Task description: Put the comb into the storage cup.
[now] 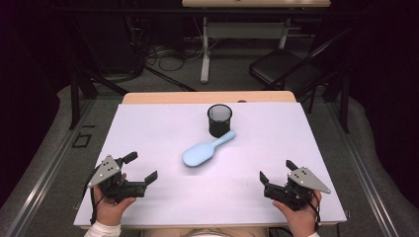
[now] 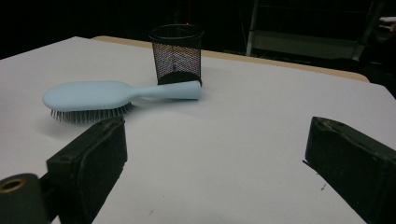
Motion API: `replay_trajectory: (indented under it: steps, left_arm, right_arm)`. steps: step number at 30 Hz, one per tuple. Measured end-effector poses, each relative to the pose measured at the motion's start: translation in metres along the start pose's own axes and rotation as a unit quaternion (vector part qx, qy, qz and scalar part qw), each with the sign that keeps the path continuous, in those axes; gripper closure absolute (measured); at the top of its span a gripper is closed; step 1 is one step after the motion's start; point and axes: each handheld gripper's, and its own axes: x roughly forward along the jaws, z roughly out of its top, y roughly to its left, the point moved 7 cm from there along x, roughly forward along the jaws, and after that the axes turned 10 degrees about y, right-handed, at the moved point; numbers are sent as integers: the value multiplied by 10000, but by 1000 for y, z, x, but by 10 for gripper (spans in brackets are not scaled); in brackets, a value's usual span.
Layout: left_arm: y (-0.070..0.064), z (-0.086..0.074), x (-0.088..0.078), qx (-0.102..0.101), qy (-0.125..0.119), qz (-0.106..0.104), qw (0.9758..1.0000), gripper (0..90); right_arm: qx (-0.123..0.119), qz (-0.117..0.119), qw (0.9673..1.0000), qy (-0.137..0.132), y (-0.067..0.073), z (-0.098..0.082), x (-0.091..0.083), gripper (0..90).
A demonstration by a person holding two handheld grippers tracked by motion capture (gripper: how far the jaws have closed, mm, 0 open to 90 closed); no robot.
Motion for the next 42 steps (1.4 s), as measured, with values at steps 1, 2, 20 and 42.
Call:
replay_trajectory:
  steps: [1, 2, 20, 42]
  left_arm:
    - [-1, 0, 1, 36, -29, 12, 10000, 4]
    - [-1, 0, 1, 54, -15, 18, 10000, 4]
    - [0, -6, 1, 45, -19, 101, 9999, 4]
    - [2, -9, 1, -46, -6, 185, 9998, 7]
  right_arm:
    - [25, 22, 10000, 29, 0, -1, 1, 54]
    - [26, 19, 10000, 79, 0, -2, 2, 64]
    - [139, -16, 9995, 271, -4, -3, 13, 175]
    - [34, 356, 9980, 520, 6, 39, 43, 296]
